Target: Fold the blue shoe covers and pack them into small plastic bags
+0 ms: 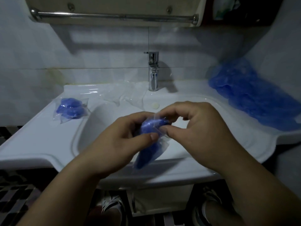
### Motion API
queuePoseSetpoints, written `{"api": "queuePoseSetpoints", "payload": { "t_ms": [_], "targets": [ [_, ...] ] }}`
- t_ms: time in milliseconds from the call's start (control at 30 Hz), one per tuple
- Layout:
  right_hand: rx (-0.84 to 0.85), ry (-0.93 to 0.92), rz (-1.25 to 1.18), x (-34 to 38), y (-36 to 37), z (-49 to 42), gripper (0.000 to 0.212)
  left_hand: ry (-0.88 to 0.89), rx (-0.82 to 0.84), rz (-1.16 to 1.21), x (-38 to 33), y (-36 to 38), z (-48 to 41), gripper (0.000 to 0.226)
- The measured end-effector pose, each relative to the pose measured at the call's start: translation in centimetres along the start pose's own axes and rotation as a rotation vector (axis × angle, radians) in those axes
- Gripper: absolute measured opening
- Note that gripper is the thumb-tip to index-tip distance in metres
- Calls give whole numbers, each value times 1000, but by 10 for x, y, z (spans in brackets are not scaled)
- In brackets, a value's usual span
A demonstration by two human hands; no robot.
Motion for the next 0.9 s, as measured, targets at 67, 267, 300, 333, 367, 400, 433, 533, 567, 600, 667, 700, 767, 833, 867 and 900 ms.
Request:
{"api": "queuePoseSetpoints", "payload": {
  "t_ms": [67,267,300,333,367,400,433,533,567,600,667,700,767,833,867,900],
  "targets": [
    [2,-12,81,2,-1,1,20,-5,-33,52,-1,-1,2,32],
    [93,-90,335,1,3,-1,34,-26,-152,32,-1,-5,4,23],
    [126,-77,299,-1,2,0,34,-30,-167,26,-1,-6,4,22],
    [157,-58,244,-2,1,1,32,-32,-188,33,0,-7,4,20],
    [176,-42,193,-4,-1,2,32,-44,-217,55,-1,-7,5,21],
    [175,-41,167,-4,-3,3,32,-53,-250,69,-1,-8,5,24],
    [156,-53,173,-5,-4,3,30,-66,-273,80,-1,-9,6,28],
    [47,-89,221,-6,-10,1,16,-103,-292,39,-1,-9,6,35],
    [13,-93,225,-6,-12,0,11,-115,-304,33,-1,-9,6,36],
    [-12,-95,233,-6,-14,0,8,-120,-309,41,-1,-9,6,31],
    [-38,-98,252,-5,-14,-1,6,-124,-268,73,-2,-6,5,23],
    [-42,-102,252,-4,-14,-1,7,-113,-243,43,-2,-4,4,33],
    [-40,-102,220,-2,-14,-1,11,-73,-259,-64,0,-4,2,51],
    [-41,-91,152,-2,-17,-2,12,-76,-317,-130,2,-6,2,55],
    [-41,-80,105,-2,-19,-3,11,-80,-330,-145,3,-7,1,56],
    [-36,-71,49,-2,-21,-3,9,-79,-330,-147,3,-8,1,57]
  ]
}}
Point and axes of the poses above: each hand's wrist, its own z-axis away from the middle knuckle, its own y-axis out of the palm, x = y × z, the point moved 5 cm from there along -z, towards the middle knuckle, and after that the axes turned 3 degrees about z, right-handed, at the moved point
